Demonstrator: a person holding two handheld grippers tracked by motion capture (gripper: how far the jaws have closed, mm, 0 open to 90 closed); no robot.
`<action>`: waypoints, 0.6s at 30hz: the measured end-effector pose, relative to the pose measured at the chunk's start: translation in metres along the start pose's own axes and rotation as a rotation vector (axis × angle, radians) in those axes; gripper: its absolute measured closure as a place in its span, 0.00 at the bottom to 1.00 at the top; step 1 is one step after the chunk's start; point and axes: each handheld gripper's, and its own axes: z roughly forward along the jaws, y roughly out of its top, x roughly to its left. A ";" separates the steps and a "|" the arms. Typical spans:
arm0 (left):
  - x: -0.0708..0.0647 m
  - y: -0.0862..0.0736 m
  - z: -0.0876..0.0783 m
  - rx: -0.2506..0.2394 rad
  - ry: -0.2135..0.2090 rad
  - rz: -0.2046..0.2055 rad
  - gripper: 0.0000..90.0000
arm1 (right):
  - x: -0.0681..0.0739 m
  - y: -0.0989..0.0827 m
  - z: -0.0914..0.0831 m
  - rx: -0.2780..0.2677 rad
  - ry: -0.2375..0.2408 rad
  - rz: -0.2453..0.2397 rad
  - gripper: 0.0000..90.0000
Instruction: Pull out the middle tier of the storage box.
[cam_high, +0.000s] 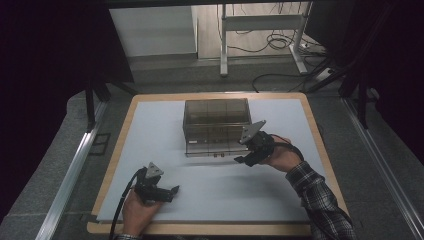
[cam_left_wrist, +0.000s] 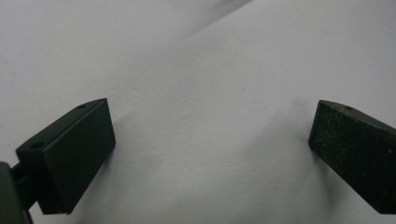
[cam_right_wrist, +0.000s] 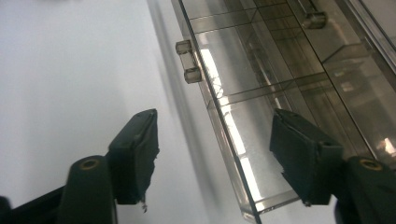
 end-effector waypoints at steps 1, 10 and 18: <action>0.000 0.000 0.000 0.000 -0.001 0.000 0.00 | 0.000 -0.001 -0.001 -0.004 0.001 0.012 0.34; 0.000 0.000 0.000 0.000 0.000 0.000 0.00 | 0.010 -0.009 -0.006 -0.025 -0.036 0.070 0.21; 0.000 0.000 0.000 0.000 0.000 0.001 0.00 | 0.017 -0.019 -0.012 -0.040 -0.083 0.132 0.11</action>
